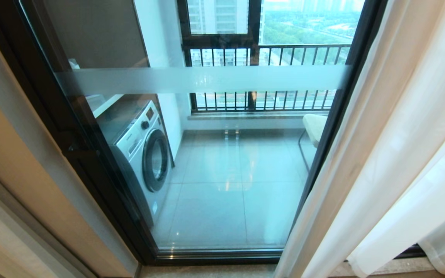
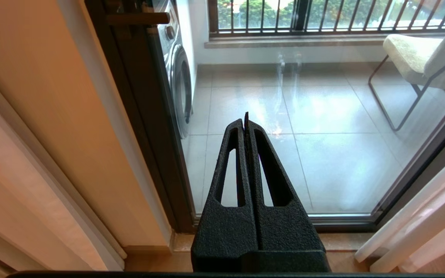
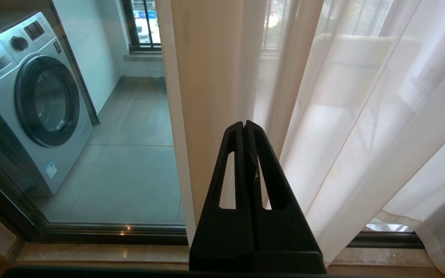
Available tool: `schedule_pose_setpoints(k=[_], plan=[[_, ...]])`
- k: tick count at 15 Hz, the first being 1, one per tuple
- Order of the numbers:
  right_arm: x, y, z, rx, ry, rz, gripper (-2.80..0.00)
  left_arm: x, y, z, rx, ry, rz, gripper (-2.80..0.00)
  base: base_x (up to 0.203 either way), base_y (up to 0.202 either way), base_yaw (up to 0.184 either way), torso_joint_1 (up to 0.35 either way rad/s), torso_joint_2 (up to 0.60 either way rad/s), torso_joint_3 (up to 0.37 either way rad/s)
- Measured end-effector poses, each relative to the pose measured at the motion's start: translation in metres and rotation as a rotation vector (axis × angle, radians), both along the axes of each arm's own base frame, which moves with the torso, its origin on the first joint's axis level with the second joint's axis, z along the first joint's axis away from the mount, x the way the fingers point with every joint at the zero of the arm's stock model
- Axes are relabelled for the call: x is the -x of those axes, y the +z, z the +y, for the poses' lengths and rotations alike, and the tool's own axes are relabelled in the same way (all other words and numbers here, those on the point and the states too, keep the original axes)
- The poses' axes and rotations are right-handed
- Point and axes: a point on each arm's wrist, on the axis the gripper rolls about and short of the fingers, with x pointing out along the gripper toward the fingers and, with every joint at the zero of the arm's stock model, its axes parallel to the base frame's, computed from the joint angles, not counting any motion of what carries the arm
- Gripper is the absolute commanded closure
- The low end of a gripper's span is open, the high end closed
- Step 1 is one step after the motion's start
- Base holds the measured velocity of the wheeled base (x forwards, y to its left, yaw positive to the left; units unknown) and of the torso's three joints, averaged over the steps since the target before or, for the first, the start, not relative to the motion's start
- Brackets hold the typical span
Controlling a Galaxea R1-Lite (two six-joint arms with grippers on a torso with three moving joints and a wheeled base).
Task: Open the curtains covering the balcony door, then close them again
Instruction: Pull the inner curtains open on both sides
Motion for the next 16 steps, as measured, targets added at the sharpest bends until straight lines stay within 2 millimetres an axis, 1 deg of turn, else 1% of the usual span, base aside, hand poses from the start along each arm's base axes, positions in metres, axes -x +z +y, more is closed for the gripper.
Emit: schedule_pose_setpoints(k=[5, 8, 9, 12, 14, 16], plan=[[0.0, 0.001, 0.0, 0.044, -0.001, -0.006, 0.0, 0.0, 0.0, 0.0, 0.0, 0.0, 0.0, 0.0, 0.0, 0.0, 0.0, 0.0, 0.0, 0.0], [0.001, 0.005, 0.001, 0.04, 0.025, -0.034, 0.0, 0.0, 0.0, 0.0, 0.0, 0.001, 0.0, 0.0, 0.0, 0.0, 0.0, 0.0, 0.0, 0.0], [0.003, 0.012, 0.001, 0.042, 0.056, -0.048, 0.0, 0.0, 0.0, 0.0, 0.0, -0.001, 0.0, 0.0, 0.0, 0.0, 0.0, 0.0, 0.0, 0.0], [0.01, 0.046, 0.003, 0.052, 0.149, -0.068, 0.0, 0.0, 0.0, 0.0, 0.0, 0.0, 0.0, 0.0, 0.0, 0.0, 0.0, 0.0, 0.0, 0.0], [0.008, 0.071, 0.005, 0.056, 0.207, -0.06, 0.0, 0.0, 0.0, 0.0, 0.0, 0.0, 0.0, 0.0, 0.0, 0.0, 0.0, 0.0, 0.0, 0.0], [0.0, 0.095, 0.006, 0.06, 0.277, -0.036, 0.0, 0.0, 0.0, 0.0, 0.0, 0.0, 0.0, 0.0, 0.0, 0.0, 0.0, 0.0, 0.0, 0.0]])
